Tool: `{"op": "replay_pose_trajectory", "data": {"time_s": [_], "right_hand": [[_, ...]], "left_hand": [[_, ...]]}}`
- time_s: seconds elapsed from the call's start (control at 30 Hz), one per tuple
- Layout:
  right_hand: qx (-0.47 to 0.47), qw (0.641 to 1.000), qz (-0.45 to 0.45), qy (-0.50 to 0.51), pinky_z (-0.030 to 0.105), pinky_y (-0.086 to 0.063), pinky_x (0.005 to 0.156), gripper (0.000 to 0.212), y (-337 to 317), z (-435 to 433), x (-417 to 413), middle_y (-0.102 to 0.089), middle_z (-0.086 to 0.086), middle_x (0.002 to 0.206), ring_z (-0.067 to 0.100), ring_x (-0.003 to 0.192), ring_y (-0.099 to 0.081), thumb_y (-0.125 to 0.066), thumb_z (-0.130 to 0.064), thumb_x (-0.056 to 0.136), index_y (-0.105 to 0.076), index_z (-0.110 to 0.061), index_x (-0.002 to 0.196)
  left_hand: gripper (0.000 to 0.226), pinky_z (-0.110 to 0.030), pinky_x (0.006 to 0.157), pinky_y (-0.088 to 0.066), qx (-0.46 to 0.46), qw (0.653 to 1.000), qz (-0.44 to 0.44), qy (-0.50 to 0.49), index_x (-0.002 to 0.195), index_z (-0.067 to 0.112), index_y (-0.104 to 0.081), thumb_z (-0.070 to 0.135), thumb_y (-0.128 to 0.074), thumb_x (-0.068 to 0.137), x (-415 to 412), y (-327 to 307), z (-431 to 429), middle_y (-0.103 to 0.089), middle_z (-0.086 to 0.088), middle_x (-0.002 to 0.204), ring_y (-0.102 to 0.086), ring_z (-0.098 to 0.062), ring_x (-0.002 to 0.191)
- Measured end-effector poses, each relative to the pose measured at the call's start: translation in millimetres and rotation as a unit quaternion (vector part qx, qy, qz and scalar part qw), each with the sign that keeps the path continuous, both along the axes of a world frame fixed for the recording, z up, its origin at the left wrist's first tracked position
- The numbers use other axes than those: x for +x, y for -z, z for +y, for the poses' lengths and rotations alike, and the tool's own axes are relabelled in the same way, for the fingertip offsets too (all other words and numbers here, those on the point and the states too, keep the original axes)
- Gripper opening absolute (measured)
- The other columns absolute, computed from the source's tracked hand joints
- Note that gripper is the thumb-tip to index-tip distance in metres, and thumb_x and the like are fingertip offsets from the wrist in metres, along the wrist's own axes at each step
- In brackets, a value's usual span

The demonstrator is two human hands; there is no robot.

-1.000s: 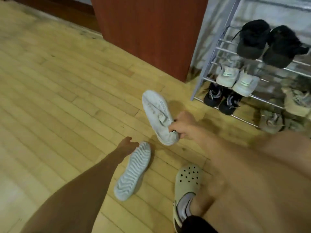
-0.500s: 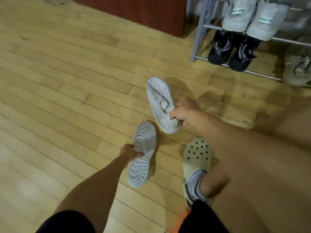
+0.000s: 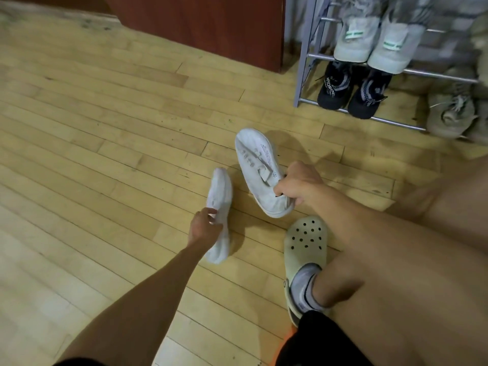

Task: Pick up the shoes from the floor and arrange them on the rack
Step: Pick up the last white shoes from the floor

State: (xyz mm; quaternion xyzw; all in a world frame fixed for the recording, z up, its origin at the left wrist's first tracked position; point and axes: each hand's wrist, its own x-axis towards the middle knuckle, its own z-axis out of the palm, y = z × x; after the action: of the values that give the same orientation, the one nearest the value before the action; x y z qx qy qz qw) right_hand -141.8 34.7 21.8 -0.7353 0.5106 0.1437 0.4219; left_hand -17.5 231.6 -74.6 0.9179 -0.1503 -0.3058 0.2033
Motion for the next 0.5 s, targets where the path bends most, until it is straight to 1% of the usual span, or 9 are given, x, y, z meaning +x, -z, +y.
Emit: {"op": "replay_pose_trajectory", "data": {"time_s": [0.07, 0.13, 0.17, 0.2, 0.23, 0.3, 0.33, 0.4, 0.5], "right_hand": [[-0.005, 1.000, 0.013, -0.010, 0.027, -0.055, 0.062, 0.017, -4.1, -0.7, -4.8, -0.068, 0.010, 0.090, 0.027, 0.075, -0.066, -0.073, -0.015, 0.077, -0.063, -0.007, 0.089], [-0.010, 1.000, 0.022, -0.015, 0.023, -0.049, 0.053, 0.017, -6.3, -1.9, -8.7, -0.067, 0.009, 0.086, 0.026, 0.069, -0.064, -0.071, -0.013, 0.076, -0.064, -0.007, 0.090], [-0.011, 1.000, 0.025, -0.016, 0.023, -0.050, 0.053, 0.018, -6.1, -2.3, -10.6, -0.068, 0.009, 0.086, 0.026, 0.069, -0.064, -0.071, -0.012, 0.076, -0.064, -0.006, 0.092], [-0.010, 0.999, 0.026, -0.016, 0.026, -0.054, 0.058, 0.020, -5.0, -2.4, -12.4, -0.069, 0.010, 0.088, 0.027, 0.071, -0.065, -0.071, -0.012, 0.076, -0.065, -0.006, 0.094], [-0.008, 1.000, 0.025, -0.016, 0.030, -0.058, 0.065, 0.022, -3.5, -2.4, -13.6, -0.070, 0.011, 0.091, 0.028, 0.074, -0.067, -0.071, -0.011, 0.076, -0.065, -0.005, 0.096], [-0.004, 1.000, 0.023, -0.015, 0.035, -0.060, 0.076, 0.025, -0.3, -2.9, -15.2, -0.071, 0.012, 0.096, 0.029, 0.080, -0.070, -0.071, -0.010, 0.075, -0.065, -0.004, 0.099], [-0.003, 1.000, 0.024, -0.015, 0.034, -0.060, 0.076, 0.026, 1.2, -3.5, -15.7, -0.071, 0.012, 0.096, 0.029, 0.079, -0.069, -0.071, -0.011, 0.075, -0.065, -0.005, 0.100], [-0.003, 0.999, 0.028, -0.014, 0.032, -0.059, 0.074, 0.028, 3.4, -5.0, -16.7, -0.071, 0.011, 0.097, 0.028, 0.074, -0.066, -0.072, -0.012, 0.074, -0.065, -0.006, 0.100], [-0.001, 0.999, 0.033, -0.012, 0.030, -0.058, 0.073, 0.028, 5.4, -7.1, -17.8, -0.071, 0.012, 0.097, 0.028, 0.072, -0.064, -0.073, -0.013, 0.074, -0.065, -0.005, 0.100]], "left_hand": [[0.043, -0.021, 0.065, -0.045, -0.026, 0.997, 0.074, 0.002, 0.126, 0.018, -0.056, 0.012, -0.064, 0.084, -0.7, 0.8, 5.8, -0.061, 0.000, 0.112, -0.058, -0.017, 0.092], [0.050, -0.022, 0.072, -0.044, -0.033, 0.997, 0.065, -0.003, 0.132, 0.014, -0.052, 0.012, -0.066, 0.084, -1.8, 3.2, 14.1, -0.059, -0.004, 0.118, -0.057, -0.019, 0.101], [0.056, -0.026, 0.077, -0.044, -0.020, 0.998, 0.056, -0.008, 0.135, 0.013, -0.048, 0.016, -0.068, 0.084, -2.2, 5.0, 19.0, -0.055, -0.007, 0.126, -0.055, -0.020, 0.105], [0.063, -0.029, 0.082, -0.044, 0.003, 0.998, 0.057, -0.016, 0.139, 0.013, -0.042, 0.022, -0.070, 0.083, -2.9, 7.4, 23.4, -0.050, -0.009, 0.134, -0.053, -0.021, 0.110], [0.070, -0.032, 0.087, -0.044, 0.028, 0.996, 0.076, -0.027, 0.143, 0.014, -0.038, 0.028, -0.071, 0.082, -3.7, 10.7, 27.4, -0.044, -0.011, 0.140, -0.051, -0.024, 0.117], [0.080, -0.036, 0.094, -0.043, 0.047, 0.985, 0.152, -0.065, 0.146, 0.014, -0.031, 0.037, -0.072, 0.080, -7.7, 16.6, 30.9, -0.039, -0.010, 0.145, -0.047, -0.028, 0.125], [0.082, -0.037, 0.093, -0.043, 0.044, 0.977, 0.192, -0.086, 0.146, 0.014, -0.030, 0.039, -0.072, 0.080, -11.2, 18.5, 29.3, -0.041, -0.010, 0.143, -0.048, -0.029, 0.123], [0.079, -0.036, 0.083, -0.043, 0.036, 0.962, 0.245, -0.118, 0.144, 0.013, -0.031, 0.038, -0.071, 0.081, -19.1, 22.7, 22.3, -0.047, -0.007, 0.133, -0.049, -0.026, 0.111], [0.070, -0.032, 0.065, -0.046, 0.039, 0.958, 0.231, -0.164, 0.139, 0.009, -0.036, 0.033, -0.068, 0.082, -25.0, 31.1, 11.3, -0.047, -0.010, 0.132, -0.049, -0.024, 0.100]]}}
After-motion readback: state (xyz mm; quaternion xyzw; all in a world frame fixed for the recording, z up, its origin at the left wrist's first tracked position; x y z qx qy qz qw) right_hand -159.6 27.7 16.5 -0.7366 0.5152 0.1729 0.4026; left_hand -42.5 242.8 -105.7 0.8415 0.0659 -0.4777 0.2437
